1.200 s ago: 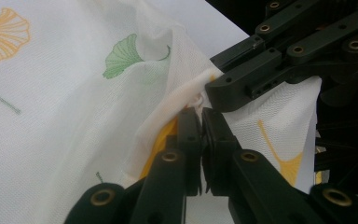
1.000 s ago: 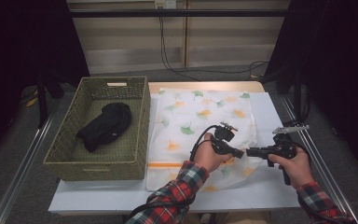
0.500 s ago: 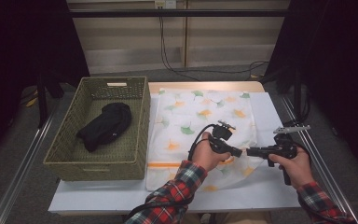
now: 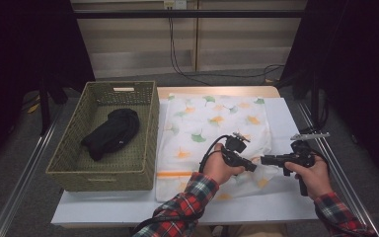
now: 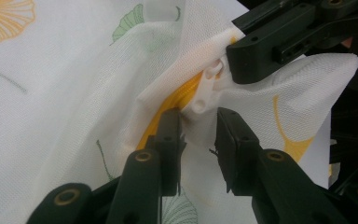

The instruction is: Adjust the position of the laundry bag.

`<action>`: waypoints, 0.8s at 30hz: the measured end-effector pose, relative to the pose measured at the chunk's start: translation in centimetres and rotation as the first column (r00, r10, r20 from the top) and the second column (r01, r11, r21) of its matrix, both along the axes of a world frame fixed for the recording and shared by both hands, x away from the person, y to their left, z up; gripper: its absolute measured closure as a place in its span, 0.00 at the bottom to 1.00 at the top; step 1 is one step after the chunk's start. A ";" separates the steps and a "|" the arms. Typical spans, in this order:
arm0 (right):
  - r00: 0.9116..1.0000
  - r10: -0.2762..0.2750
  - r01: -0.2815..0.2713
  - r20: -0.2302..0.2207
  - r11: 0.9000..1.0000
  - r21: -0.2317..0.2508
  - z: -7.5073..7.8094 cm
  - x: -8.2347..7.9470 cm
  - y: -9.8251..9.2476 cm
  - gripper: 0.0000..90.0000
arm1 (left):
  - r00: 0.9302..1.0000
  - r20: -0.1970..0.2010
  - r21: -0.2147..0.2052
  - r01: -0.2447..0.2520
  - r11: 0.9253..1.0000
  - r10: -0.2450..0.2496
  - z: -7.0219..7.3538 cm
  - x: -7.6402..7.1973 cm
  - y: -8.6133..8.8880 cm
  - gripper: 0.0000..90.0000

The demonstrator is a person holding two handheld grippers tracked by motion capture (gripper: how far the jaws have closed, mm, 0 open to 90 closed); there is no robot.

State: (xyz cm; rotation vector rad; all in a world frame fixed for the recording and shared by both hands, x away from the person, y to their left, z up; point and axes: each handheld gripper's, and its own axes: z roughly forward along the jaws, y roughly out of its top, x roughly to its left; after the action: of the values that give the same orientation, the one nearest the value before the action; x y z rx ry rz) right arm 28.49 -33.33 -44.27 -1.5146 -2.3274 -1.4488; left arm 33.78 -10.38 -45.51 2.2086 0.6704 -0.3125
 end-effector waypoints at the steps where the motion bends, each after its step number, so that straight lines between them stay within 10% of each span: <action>1: 1.000 0.000 0.000 0.000 1.000 0.000 0.0 0.0 0.0 0.96 | 1.000 0.002 -0.004 0.013 1.000 -0.012 -0.1 0.1 0.0 0.78; 24: 1.000 0.010 -0.010 0.012 0.999 -0.041 0.0 -0.1 0.4 0.96 | 1.000 0.002 -0.047 -0.003 0.999 0.003 1.1 0.3 0.1 0.95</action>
State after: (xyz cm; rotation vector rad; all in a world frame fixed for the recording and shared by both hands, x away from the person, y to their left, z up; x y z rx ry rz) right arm 28.43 -32.93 -44.24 -1.5052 -2.3823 -1.4217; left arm 34.06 -10.31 -44.44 2.1630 0.6586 -0.3220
